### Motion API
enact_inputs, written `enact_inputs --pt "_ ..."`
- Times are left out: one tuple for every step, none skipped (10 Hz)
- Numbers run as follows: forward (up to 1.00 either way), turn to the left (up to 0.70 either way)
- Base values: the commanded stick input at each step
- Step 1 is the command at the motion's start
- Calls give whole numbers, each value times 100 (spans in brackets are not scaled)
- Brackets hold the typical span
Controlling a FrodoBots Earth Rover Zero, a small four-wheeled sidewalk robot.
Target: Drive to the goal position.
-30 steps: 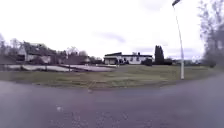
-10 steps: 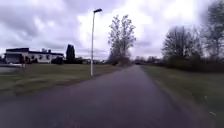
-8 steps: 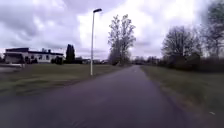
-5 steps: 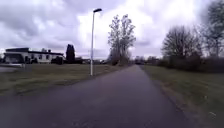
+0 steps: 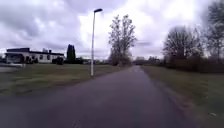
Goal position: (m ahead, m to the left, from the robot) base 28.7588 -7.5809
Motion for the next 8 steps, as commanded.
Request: enact_inputs --pt "100 0" --pt "100 0" --pt "100 0" --pt "100 0" --pt "100 0" --pt "100 0" --pt "100 0" --pt "100 0"
